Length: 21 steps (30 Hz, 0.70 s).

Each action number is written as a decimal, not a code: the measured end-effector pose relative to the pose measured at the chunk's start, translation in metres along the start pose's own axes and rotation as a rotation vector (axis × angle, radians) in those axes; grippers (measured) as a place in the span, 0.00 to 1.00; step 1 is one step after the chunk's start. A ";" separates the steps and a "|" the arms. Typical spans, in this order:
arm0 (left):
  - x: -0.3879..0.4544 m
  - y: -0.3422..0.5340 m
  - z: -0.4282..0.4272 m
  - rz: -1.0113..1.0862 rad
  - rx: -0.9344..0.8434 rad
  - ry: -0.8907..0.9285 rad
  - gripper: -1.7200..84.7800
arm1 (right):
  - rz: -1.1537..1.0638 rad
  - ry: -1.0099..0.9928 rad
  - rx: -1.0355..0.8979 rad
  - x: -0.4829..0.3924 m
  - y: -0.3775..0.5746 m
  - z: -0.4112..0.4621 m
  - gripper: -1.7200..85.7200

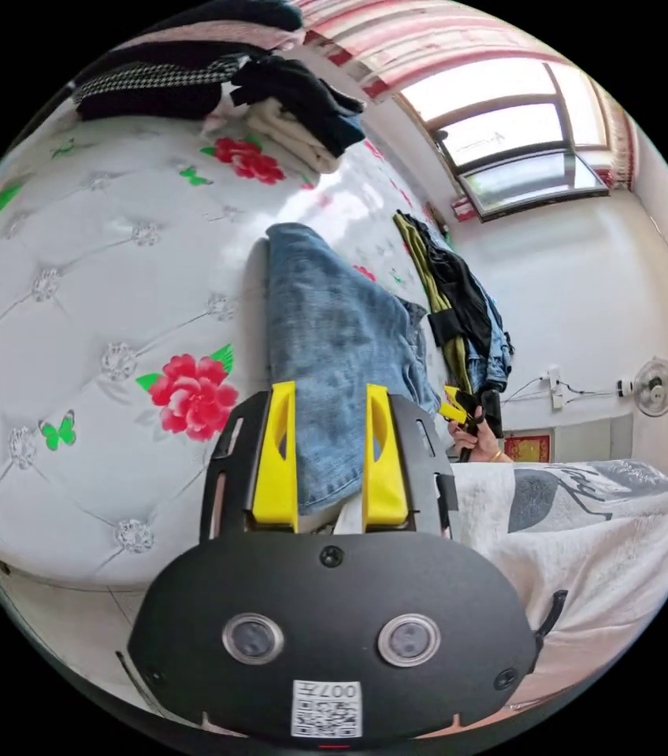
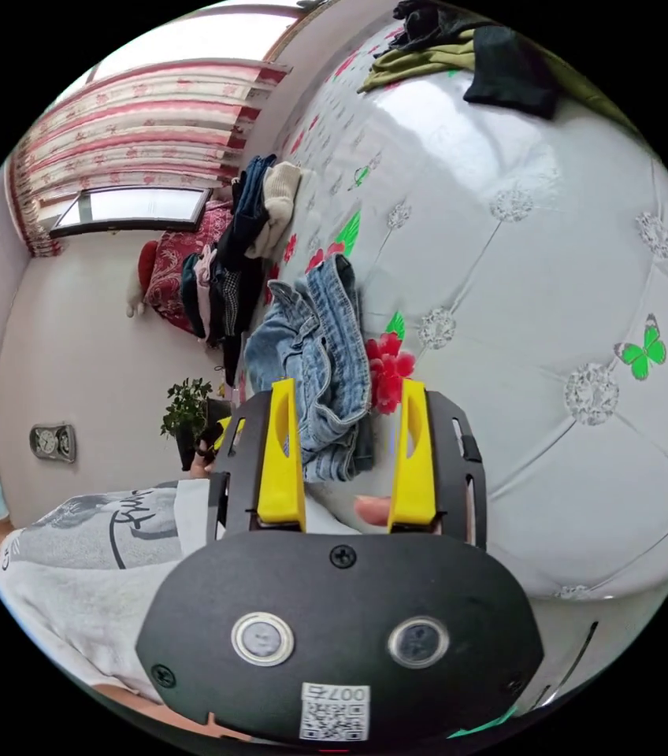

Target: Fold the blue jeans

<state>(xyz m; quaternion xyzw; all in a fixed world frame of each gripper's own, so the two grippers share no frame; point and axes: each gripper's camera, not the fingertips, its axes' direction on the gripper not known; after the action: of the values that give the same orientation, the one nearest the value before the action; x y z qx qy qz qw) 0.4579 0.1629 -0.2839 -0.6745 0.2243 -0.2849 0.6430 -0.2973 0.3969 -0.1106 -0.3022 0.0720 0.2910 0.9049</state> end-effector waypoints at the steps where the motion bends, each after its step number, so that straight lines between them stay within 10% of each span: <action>1: -0.009 0.001 0.005 -0.018 -0.014 -0.002 0.17 | 0.017 -0.008 -0.032 0.005 -0.004 0.007 0.16; 10: -0.060 -0.021 0.097 -0.009 -0.263 0.064 0.06 | -0.028 0.041 -0.286 -0.026 -0.044 0.060 0.06; 21: 0.030 -0.220 -0.032 0.531 -0.053 0.204 0.03 | -0.344 -0.279 -0.004 -0.200 -0.162 0.003 0.03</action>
<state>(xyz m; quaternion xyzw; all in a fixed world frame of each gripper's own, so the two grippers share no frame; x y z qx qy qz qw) 0.4450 0.1351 -0.0622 -0.5765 0.4642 -0.1668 0.6514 -0.3694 0.1967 0.0347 -0.2687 -0.1068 0.1715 0.9418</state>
